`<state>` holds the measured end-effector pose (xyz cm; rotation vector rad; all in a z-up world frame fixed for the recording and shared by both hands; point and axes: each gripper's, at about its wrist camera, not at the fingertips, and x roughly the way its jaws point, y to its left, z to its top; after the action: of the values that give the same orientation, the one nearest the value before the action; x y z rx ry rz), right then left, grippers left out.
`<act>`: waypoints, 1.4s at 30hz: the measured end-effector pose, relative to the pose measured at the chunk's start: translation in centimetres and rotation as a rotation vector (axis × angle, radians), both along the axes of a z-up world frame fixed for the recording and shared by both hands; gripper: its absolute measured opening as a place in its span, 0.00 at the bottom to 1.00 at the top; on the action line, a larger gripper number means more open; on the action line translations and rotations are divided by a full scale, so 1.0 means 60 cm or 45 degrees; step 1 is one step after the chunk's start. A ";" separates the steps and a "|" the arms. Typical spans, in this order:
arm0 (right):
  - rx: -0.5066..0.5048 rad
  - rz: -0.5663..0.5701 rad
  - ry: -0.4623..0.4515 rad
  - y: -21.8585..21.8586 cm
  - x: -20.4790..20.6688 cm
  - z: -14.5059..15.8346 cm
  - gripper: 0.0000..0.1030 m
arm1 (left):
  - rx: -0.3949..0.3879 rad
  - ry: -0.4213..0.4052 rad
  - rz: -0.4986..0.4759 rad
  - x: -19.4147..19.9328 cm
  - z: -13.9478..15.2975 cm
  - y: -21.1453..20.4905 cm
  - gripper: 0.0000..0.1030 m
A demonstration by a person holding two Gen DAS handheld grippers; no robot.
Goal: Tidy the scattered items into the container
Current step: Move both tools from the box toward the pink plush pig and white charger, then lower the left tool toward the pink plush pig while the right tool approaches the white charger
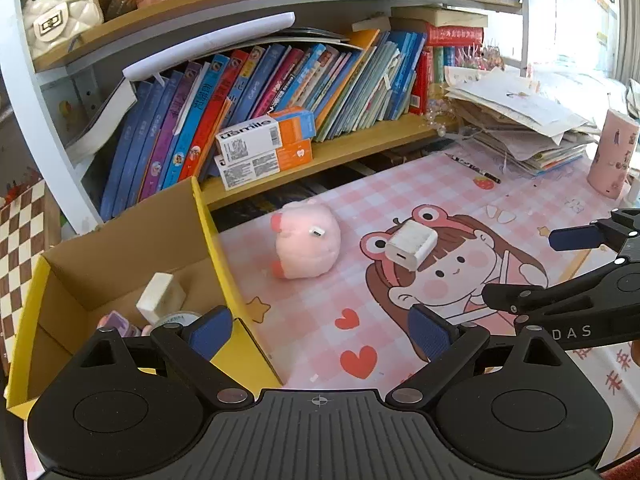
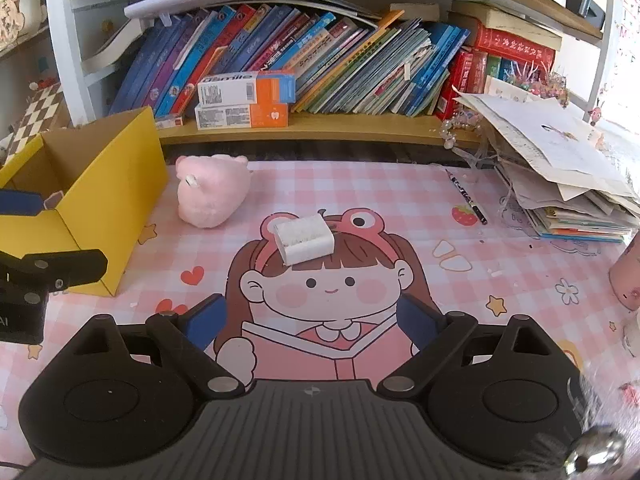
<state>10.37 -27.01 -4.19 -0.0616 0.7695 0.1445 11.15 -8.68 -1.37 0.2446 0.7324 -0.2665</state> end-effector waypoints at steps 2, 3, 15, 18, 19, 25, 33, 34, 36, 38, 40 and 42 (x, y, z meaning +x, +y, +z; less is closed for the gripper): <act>-0.001 0.002 0.006 0.000 0.006 -0.003 0.89 | 0.004 0.003 0.000 0.006 -0.002 -0.001 0.93; -0.002 0.003 0.008 0.000 0.009 -0.004 0.89 | 0.007 0.005 -0.001 0.009 -0.003 -0.001 0.93; -0.006 0.005 0.031 -0.005 0.042 -0.021 0.89 | 0.044 -0.011 -0.011 0.039 -0.013 -0.011 0.93; -0.005 0.005 0.032 -0.007 0.049 -0.023 0.89 | 0.052 -0.020 -0.016 0.045 -0.014 -0.015 0.93; -0.005 0.006 0.033 -0.007 0.050 -0.024 0.89 | 0.057 -0.026 -0.019 0.046 -0.015 -0.017 0.93; -0.002 0.015 0.040 -0.006 0.061 -0.030 0.89 | 0.085 -0.040 -0.030 0.058 -0.019 -0.025 0.93; 0.005 0.029 0.054 -0.004 0.074 -0.041 0.89 | 0.150 -0.074 -0.047 0.074 -0.024 -0.032 0.93; 0.006 0.030 0.055 -0.004 0.076 -0.042 0.89 | 0.159 -0.079 -0.048 0.077 -0.024 -0.033 0.93; 0.008 0.031 0.056 -0.004 0.081 -0.044 0.89 | 0.183 -0.087 -0.050 0.082 -0.026 -0.037 0.93; 0.009 0.033 0.055 -0.004 0.086 -0.045 0.89 | 0.208 -0.095 -0.051 0.087 -0.029 -0.042 0.93; 0.009 0.038 0.053 -0.003 0.092 -0.046 0.89 | 0.229 -0.104 -0.058 0.092 -0.031 -0.046 0.93; 0.008 0.044 0.051 -0.001 0.097 -0.047 0.89 | 0.243 -0.105 -0.061 0.097 -0.033 -0.048 0.93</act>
<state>16.20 -27.09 -7.04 -0.0658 0.8082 0.1812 16.98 -11.58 -3.34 0.4521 0.6710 -0.2310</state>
